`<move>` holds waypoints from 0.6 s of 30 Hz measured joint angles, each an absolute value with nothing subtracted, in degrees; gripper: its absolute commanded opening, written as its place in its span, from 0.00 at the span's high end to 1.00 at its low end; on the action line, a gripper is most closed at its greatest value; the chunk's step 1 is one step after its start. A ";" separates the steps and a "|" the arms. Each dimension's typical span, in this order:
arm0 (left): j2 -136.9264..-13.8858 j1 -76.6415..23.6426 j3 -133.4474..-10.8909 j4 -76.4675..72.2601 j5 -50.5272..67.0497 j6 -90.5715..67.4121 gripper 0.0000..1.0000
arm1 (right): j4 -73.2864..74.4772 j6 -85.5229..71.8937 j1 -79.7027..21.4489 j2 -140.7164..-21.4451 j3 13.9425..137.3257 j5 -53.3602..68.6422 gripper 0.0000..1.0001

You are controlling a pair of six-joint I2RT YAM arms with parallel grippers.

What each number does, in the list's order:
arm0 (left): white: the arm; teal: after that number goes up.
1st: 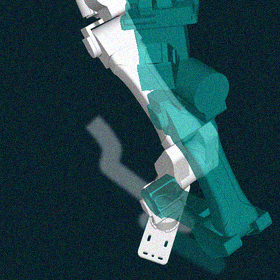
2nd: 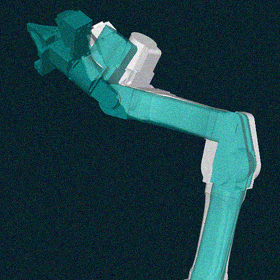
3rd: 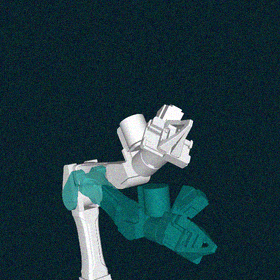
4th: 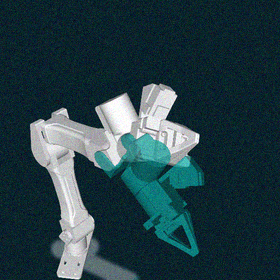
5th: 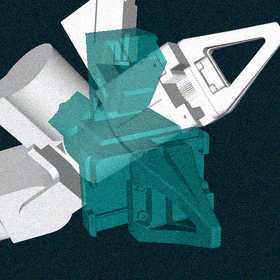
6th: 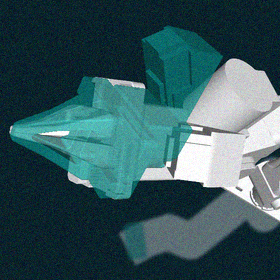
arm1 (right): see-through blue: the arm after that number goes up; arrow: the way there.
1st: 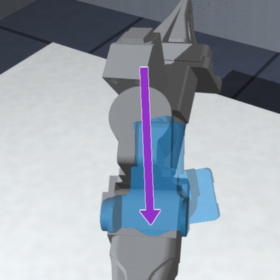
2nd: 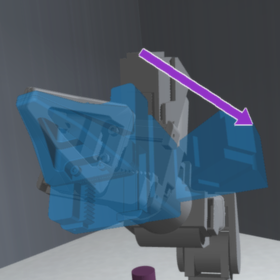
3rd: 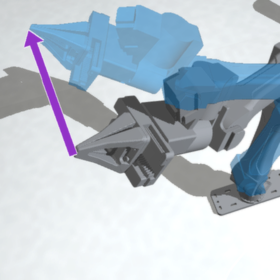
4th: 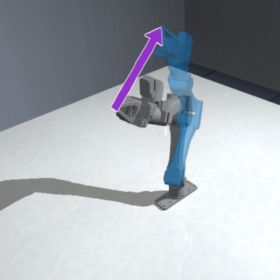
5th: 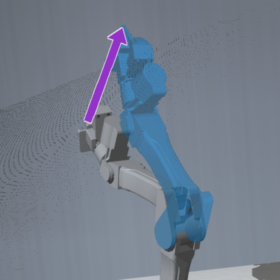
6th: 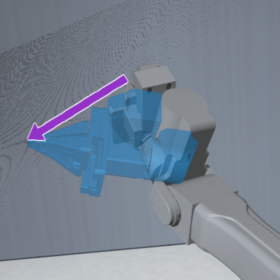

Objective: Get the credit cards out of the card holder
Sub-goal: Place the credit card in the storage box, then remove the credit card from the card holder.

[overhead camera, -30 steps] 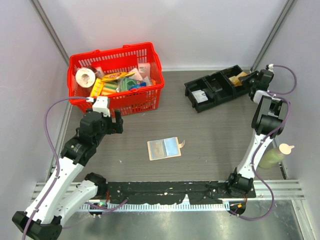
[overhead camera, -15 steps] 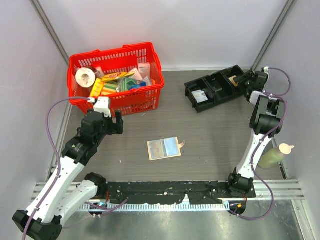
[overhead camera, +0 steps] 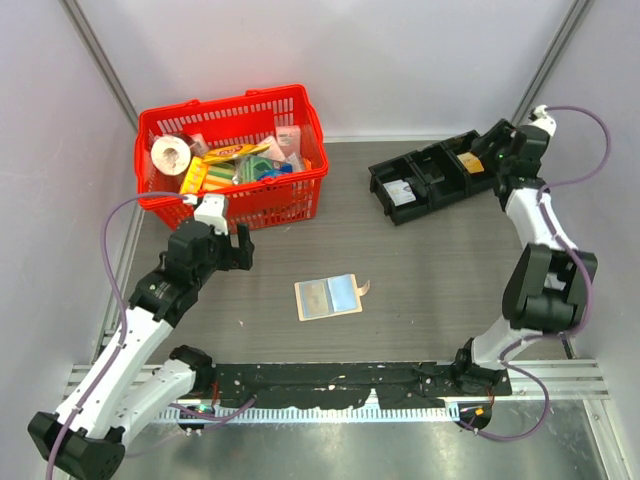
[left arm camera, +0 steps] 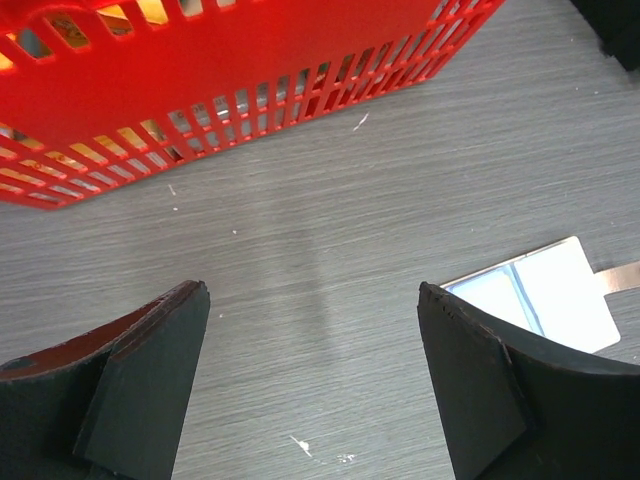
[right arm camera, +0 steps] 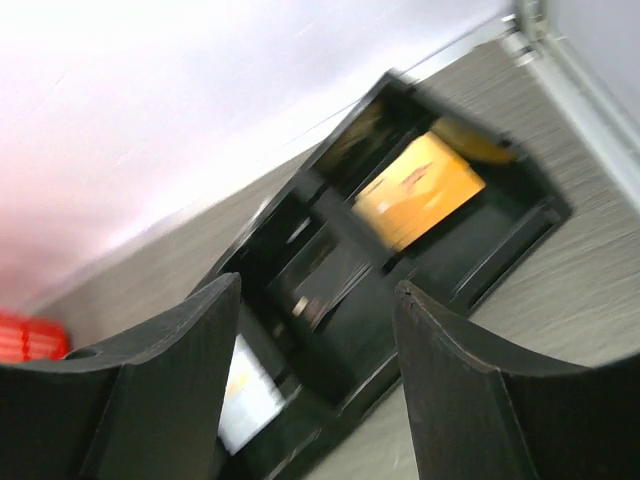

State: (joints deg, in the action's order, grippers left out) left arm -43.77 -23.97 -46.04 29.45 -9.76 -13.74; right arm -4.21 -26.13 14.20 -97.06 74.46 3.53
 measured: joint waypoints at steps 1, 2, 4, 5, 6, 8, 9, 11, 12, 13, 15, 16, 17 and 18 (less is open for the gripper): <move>-44.29 -23.97 -46.04 29.45 -9.52 -13.98 0.10 | -3.81 -25.26 12.88 -94.65 73.14 3.38 0.33; -45.04 -23.97 -46.04 29.52 -9.30 -14.24 0.09 | -3.27 -24.18 10.63 -91.72 71.35 2.74 0.33; -46.17 -23.99 -46.04 29.65 -8.88 -14.57 0.09 | -1.67 -22.48 5.37 -85.80 67.22 1.91 0.32; -46.52 -23.97 -46.04 29.69 -8.73 -14.66 0.09 | -0.73 -21.69 2.26 -82.98 64.90 1.08 0.32; -46.87 -23.97 -46.04 29.85 -8.49 -14.79 0.08 | 0.45 -20.88 0.40 -80.16 62.57 0.21 0.32; -47.11 -23.97 -46.04 30.02 -8.03 -15.05 0.07 | 2.39 -19.68 -8.43 -75.77 58.59 -1.65 0.32; -47.13 -23.97 -46.04 30.02 -7.92 -15.05 0.06 | 3.05 -19.31 -11.27 -74.24 56.95 -2.26 0.32; -47.13 -23.99 -46.04 30.30 -7.77 -15.40 0.05 | 4.89 -18.68 -18.81 -70.87 53.08 -3.79 0.32; -47.13 -23.97 -46.04 30.61 -7.75 -15.68 0.03 | 5.76 -18.52 -22.06 -69.47 51.33 -4.47 0.32; -47.11 -23.99 -46.04 30.98 -7.73 -15.94 0.02 | 6.61 -18.52 -25.71 -68.34 49.76 -5.23 0.32; -46.89 -23.99 -46.04 31.68 -7.84 -16.43 0.01 | 7.75 -18.65 -32.08 -67.05 47.35 -7.38 0.31; -46.52 -23.97 -46.04 32.08 -7.92 -16.73 0.00 | 8.32 -18.83 -35.53 -66.76 46.26 -8.60 0.31; -45.89 -23.99 -46.04 32.38 -8.10 -17.32 0.00 | 8.69 -19.16 -39.22 -66.74 45.34 -9.78 0.31; -44.80 -23.99 -45.87 32.51 -8.62 -18.09 0.00 | 8.91 -19.66 -42.92 -66.89 44.45 -11.07 0.31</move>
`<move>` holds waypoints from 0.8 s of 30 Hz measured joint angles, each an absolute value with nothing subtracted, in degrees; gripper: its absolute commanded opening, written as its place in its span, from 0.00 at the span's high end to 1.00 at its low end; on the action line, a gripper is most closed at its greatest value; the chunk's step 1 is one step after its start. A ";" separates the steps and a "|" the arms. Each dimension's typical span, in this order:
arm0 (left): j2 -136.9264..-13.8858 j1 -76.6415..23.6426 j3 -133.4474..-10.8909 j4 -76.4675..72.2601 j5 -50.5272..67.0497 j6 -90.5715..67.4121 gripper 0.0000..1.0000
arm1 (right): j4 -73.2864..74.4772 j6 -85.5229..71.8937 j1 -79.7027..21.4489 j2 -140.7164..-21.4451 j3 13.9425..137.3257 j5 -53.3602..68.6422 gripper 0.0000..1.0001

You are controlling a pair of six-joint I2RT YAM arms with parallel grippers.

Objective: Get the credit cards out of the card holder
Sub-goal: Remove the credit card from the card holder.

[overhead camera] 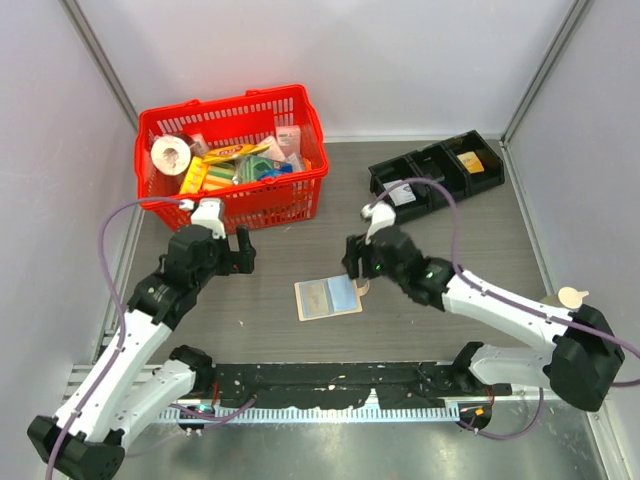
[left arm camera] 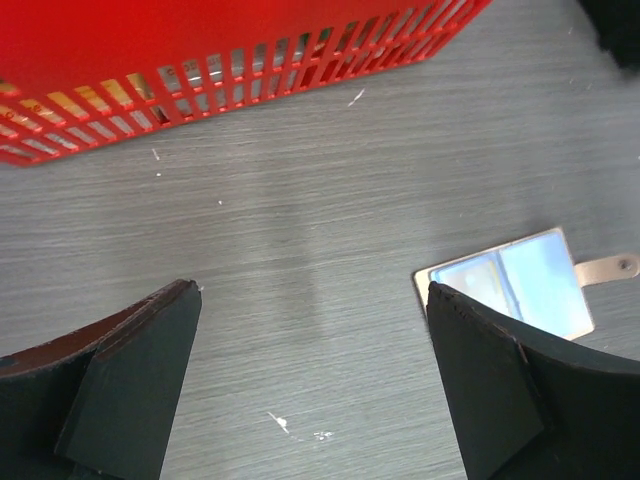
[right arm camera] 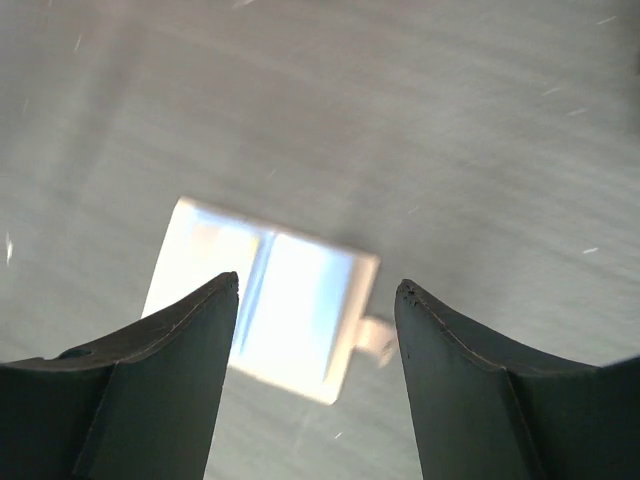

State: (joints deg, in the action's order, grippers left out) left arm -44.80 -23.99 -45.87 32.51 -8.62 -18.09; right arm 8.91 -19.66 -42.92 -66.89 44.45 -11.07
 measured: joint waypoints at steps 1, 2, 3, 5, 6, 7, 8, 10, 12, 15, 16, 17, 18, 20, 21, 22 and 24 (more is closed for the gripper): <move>-43.75 -23.99 -45.58 32.56 -9.02 -18.90 0.00 | 8.99 -19.90 -45.78 -67.09 43.72 -12.03 0.31; -41.71 -23.97 -44.77 32.47 -9.45 -19.84 0.00 | 9.04 -20.43 -49.58 -67.55 42.94 -13.23 0.31; -39.90 -23.97 -43.97 32.53 -9.76 -20.78 0.00 | 9.02 -20.93 -52.62 -68.20 42.48 -14.06 0.31; -34.09 -23.99 -40.66 32.42 -10.55 -22.76 0.00 | 8.78 -21.65 -57.87 -70.70 42.28 -16.05 0.31; -32.27 -23.99 -39.27 32.51 -10.74 -23.66 0.00 | 8.45 -21.87 -59.61 -72.10 42.33 -16.82 0.31; -29.61 -23.99 -37.78 32.71 -11.07 -24.27 0.00 | 8.21 -22.15 -61.69 -74.08 42.39 -17.82 0.31; -27.79 -23.99 -36.93 33.10 -11.38 -25.02 0.00 | 8.21 -22.35 -63.29 -76.20 42.65 -18.63 0.32; -24.64 -23.99 -35.81 33.58 -12.03 -26.20 0.00 | 8.32 -22.55 -65.82 -80.31 43.51 -19.73 0.32; -23.18 -23.99 -35.70 33.71 -12.62 -26.85 0.00 | 8.58 -22.65 -67.99 -84.93 45.32 -20.75 0.31; -22.92 -23.97 -35.70 33.58 -13.13 -27.14 0.00 | 8.69 -22.63 -70.00 -90.21 48.40 -21.45 0.32; -23.31 -23.97 -35.70 33.63 -13.10 -27.16 0.00 | 8.62 -22.63 -70.37 -91.22 49.15 -21.58 0.32; -23.86 -23.99 -35.70 33.69 -13.08 -27.18 0.00 | 8.75 -22.63 -70.74 -92.33 50.13 -21.85 0.32; -24.36 -23.99 -35.70 33.71 -13.08 -27.16 0.01 | 8.82 -22.63 -71.05 -93.36 51.13 -22.11 0.32; -25.82 -23.97 -35.70 33.80 -13.04 -27.11 0.00 | 8.97 -22.63 -71.50 -95.22 52.93 -22.81 0.33; -26.39 -23.97 -35.70 33.82 -12.97 -27.09 0.00 | 9.04 -22.63 -71.57 -95.88 53.47 -23.16 0.34; -26.81 -23.97 -35.70 33.87 -12.88 -27.09 0.00 | 9.13 -22.63 -71.64 -96.44 53.87 -23.57 0.34; -27.20 -23.99 -35.70 34.02 -12.80 -27.07 0.00 | 9.32 -22.63 -71.64 -97.14 54.04 -24.38 0.36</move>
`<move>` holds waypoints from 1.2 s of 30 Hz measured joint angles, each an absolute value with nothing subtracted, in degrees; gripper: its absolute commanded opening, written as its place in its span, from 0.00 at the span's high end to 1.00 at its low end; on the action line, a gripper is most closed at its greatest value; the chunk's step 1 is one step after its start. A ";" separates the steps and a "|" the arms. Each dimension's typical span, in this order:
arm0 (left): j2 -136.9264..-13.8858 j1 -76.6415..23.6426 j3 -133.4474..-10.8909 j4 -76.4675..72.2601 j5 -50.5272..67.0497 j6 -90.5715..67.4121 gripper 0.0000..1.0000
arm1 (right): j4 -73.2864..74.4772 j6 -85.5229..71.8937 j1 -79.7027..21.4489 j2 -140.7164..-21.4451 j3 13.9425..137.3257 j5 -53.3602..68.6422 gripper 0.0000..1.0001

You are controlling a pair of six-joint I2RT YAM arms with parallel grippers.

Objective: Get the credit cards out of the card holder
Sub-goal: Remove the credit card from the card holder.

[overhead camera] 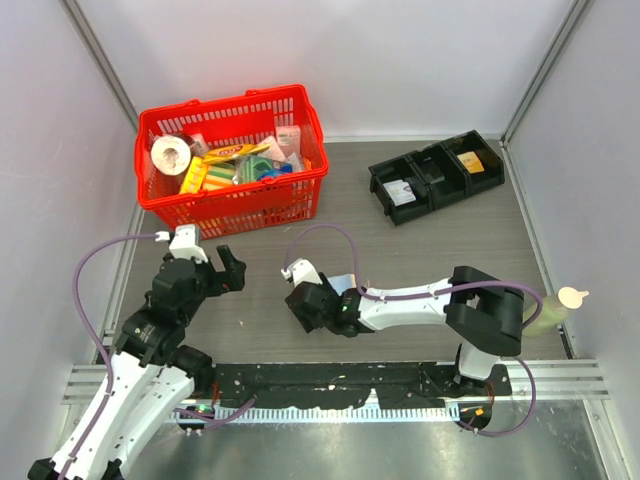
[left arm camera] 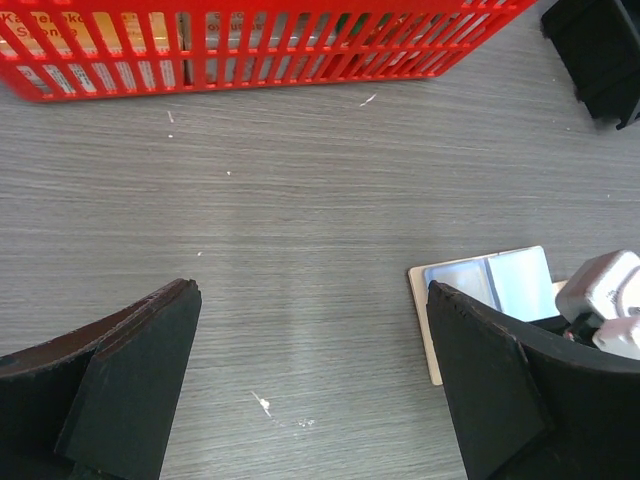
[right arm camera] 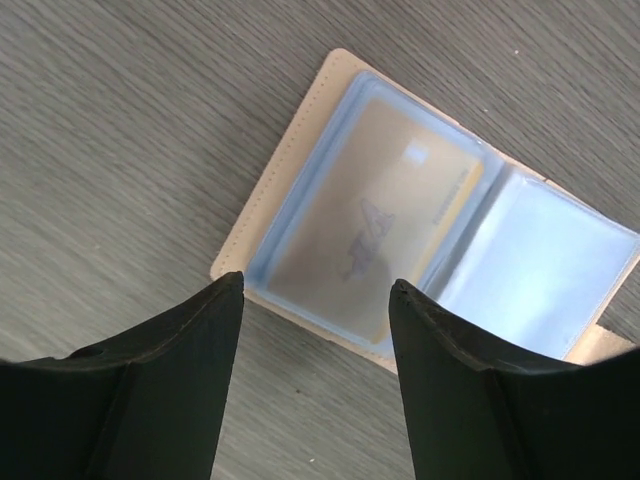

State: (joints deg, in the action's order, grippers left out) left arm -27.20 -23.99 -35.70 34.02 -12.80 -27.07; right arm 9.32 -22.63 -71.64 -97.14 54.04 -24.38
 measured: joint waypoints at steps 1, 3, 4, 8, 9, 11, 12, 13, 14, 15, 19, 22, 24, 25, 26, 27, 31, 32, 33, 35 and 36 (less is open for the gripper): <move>-27.24 -23.97 -35.73 34.11 -12.75 -27.07 0.00 | 9.58 -22.65 -71.64 -97.54 54.13 -24.82 0.37; -27.24 -23.97 -35.70 34.15 -12.64 -27.09 0.00 | 10.00 -22.65 -71.66 -98.59 54.24 -25.52 0.40; -27.24 -23.99 -35.70 34.15 -12.62 -27.11 0.00 | 9.98 -22.94 -71.64 -99.13 54.24 -25.67 0.41; -27.42 -23.99 -35.70 34.06 -12.05 -27.27 0.02 | 9.85 -22.98 -71.81 -99.85 54.89 -26.06 0.58; -27.66 -23.97 -35.70 33.98 -11.64 -27.51 0.02 | 9.65 -23.07 -71.94 -99.98 54.96 -26.09 0.61; -28.36 -23.99 -35.70 33.56 -10.13 -28.18 0.04 | 9.06 -23.09 -72.14 -100.09 54.98 -26.24 0.70; -28.82 -23.99 -35.70 33.28 -9.15 -28.64 0.05 | 8.88 -23.09 -72.16 -100.09 54.98 -26.30 0.75; -29.21 -23.99 -35.70 33.04 -8.19 -29.12 0.05 | 8.71 -23.07 -72.16 -100.09 54.98 -26.30 0.77; -29.71 -23.99 -35.70 32.71 -6.87 -29.76 0.06 | 8.64 -23.05 -72.14 -100.09 54.98 -26.39 0.83; -30.22 -23.99 -35.70 32.27 -5.48 -30.57 0.06 | 8.62 -22.98 -72.14 -100.03 54.98 -26.44 0.86; -32.23 -23.97 -35.70 29.76 -0.32 -33.56 0.08 | 9.37 -22.33 -72.10 -99.74 54.98 -27.29 0.99; -34.04 -23.99 -35.70 27.44 3.11 -35.81 0.10 | 10.76 -21.78 -71.79 -98.85 54.96 -28.56 0.99; -35.05 -23.99 -35.66 25.96 4.89 -37.12 0.11 | 11.38 -21.41 -71.48 -98.00 54.87 -29.41 0.99; -35.48 -23.99 -35.59 25.30 5.69 -37.58 0.11 | 11.53 -21.30 -71.26 -97.36 54.68 -29.91 0.99; -35.90 -23.99 -35.46 24.58 6.37 -38.22 0.11 | 11.66 -21.26 -71.00 -96.73 54.33 -30.28 0.99; -36.38 -23.99 -35.24 23.79 7.03 -38.72 0.12 | 11.77 -21.28 -70.61 -95.70 53.65 -30.65 0.99; -38.28 -24.12 -34.22 21.61 8.95 -40.40 0.14 | 11.97 -21.41 -68.05 -91.59 50.43 -30.94 0.99; -38.85 -24.34 -33.87 21.06 9.34 -40.75 0.15 | 11.88 -21.45 -66.89 -90.35 49.39 -30.68 0.99; -39.44 -24.56 -33.52 20.36 9.67 -41.36 0.16 | 11.42 -21.58 -65.71 -89.03 48.16 -30.13 0.99; -40.93 -25.34 -32.73 18.76 10.33 -42.15 0.18 | 10.26 -22.04 -62.72 -86.39 45.54 -28.08 0.99; -41.91 -26.00 -32.27 17.76 10.68 -42.83 0.18 | 9.26 -22.63 -60.47 -84.71 43.77 -26.13 0.99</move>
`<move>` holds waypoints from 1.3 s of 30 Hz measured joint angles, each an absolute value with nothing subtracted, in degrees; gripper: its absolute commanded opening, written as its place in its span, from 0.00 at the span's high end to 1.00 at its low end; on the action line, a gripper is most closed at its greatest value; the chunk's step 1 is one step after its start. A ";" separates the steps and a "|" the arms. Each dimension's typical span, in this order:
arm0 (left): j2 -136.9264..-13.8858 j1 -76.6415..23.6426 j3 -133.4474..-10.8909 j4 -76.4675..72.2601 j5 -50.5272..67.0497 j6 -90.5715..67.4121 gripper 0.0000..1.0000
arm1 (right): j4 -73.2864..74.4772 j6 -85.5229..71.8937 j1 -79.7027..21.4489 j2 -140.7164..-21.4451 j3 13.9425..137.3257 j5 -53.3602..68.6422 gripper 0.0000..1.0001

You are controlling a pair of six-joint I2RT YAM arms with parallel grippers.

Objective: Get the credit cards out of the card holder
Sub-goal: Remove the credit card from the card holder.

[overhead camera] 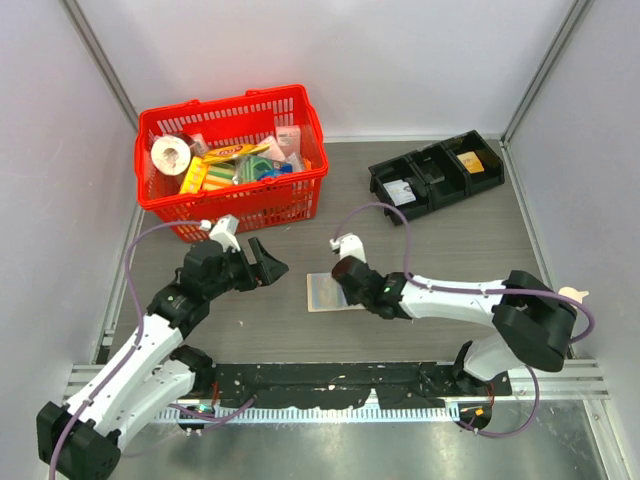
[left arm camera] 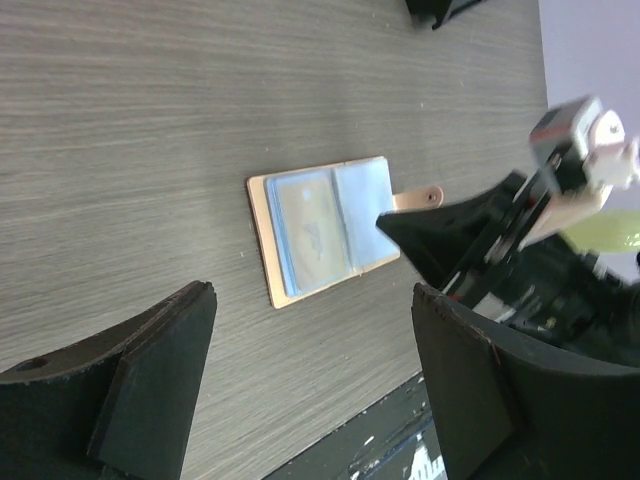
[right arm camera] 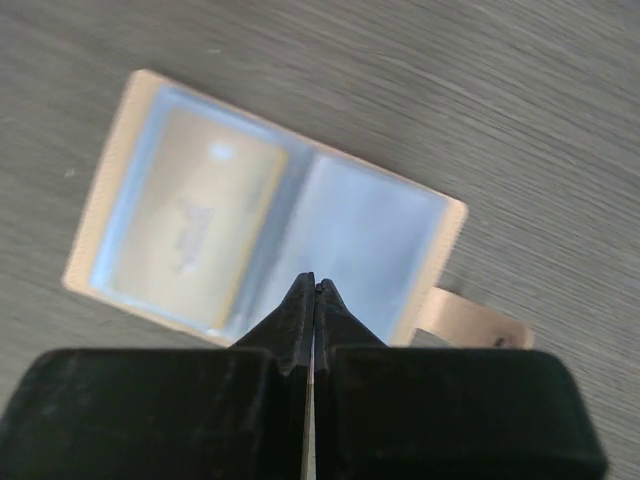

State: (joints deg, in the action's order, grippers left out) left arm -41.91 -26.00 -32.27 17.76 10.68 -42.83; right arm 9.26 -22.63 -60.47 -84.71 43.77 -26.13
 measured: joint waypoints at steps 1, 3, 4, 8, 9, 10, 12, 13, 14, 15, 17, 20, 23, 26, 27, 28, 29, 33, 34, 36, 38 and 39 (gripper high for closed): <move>-42.63 -26.50 -32.01 17.21 10.83 -43.24 0.19 | 8.62 -22.94 -59.00 -83.83 42.68 -25.15 0.99; -44.34 -27.97 -31.53 15.77 11.03 -44.16 0.19 | 7.05 -24.12 -55.66 -82.06 40.07 -23.29 0.99; -45.30 -28.84 -31.46 15.11 11.09 -44.62 0.19 | 6.76 -24.64 -54.52 -81.30 38.85 -22.98 0.99; -49.58 -33.21 -31.46 11.22 10.92 -46.06 0.19 | 6.52 -27.05 -53.95 -78.11 34.68 -22.04 0.93; -50.61 -34.06 -31.46 10.44 10.68 -46.19 0.19 | 6.55 -27.53 -53.95 -77.28 33.93 -21.96 0.88; -51.92 -35.07 -31.46 9.54 10.46 -46.37 0.19 | 6.70 -27.94 -54.02 -76.55 33.47 -21.91 0.80; -54.52 -36.60 -31.46 8.01 9.93 -46.76 0.19 | 6.63 -28.58 -54.02 -75.48 33.10 -21.76 0.67; -55.86 -37.15 -31.46 7.40 9.74 -47.35 0.19 | 6.63 -28.71 -54.00 -74.91 33.06 -21.74 0.64; -57.01 -37.54 -31.46 6.55 9.58 -47.72 0.22 | 6.48 -28.82 -53.91 -74.46 33.04 -21.71 0.61; -58.72 -38.04 -31.48 5.56 9.37 -48.25 0.22 | 6.20 -28.75 -53.74 -74.15 33.04 -21.67 0.59; -62.52 -39.00 -31.57 3.88 8.93 -49.63 0.22 | 5.43 -28.60 -52.97 -73.95 33.06 -21.02 0.58; -68.42 -40.53 -32.10 1.69 8.47 -52.03 0.21 | 3.99 -28.40 -51.20 -73.95 32.99 -19.11 0.58; -73.87 -42.24 -33.47 -0.25 8.19 -53.91 0.21 | 0.95 -28.42 -49.06 -73.97 32.49 -16.23 0.58; -78.15 -43.53 -35.38 -1.96 7.99 -55.33 0.21 | -1.67 -28.47 -47.11 -73.95 31.22 -13.69 0.59; -79.26 -43.77 -36.01 -2.46 7.90 -55.55 0.21 | -2.20 -28.49 -46.57 -73.95 30.70 -12.86 0.59; -80.05 -43.97 -36.49 -2.87 7.70 -55.68 0.21 | -2.61 -28.58 -46.17 -73.97 30.24 -12.29 0.59; -80.86 -44.16 -36.97 -3.36 7.46 -55.81 0.21 | -3.03 -28.64 -45.78 -73.97 29.76 -11.60 0.58; -82.89 -44.56 -37.63 -4.47 5.76 -56.64 0.21 | -4.03 -28.86 -44.88 -73.95 28.10 -9.37 0.59; -83.13 -44.58 -37.63 -4.47 5.34 -56.66 0.21 | -4.29 -28.91 -44.86 -73.95 27.77 -8.97 0.59; -83.44 -44.58 -37.63 -4.49 4.75 -56.69 0.21 | -4.82 -28.95 -44.82 -73.95 27.16 -8.34 0.59; -83.96 -44.64 -37.65 -4.47 4.21 -56.66 0.21 | -5.32 -29.06 -44.75 -73.97 26.63 -7.84 0.59; -84.31 -44.71 -37.69 -4.47 4.05 -56.66 0.21 | -5.56 -29.10 -44.75 -73.97 26.39 -7.68 0.59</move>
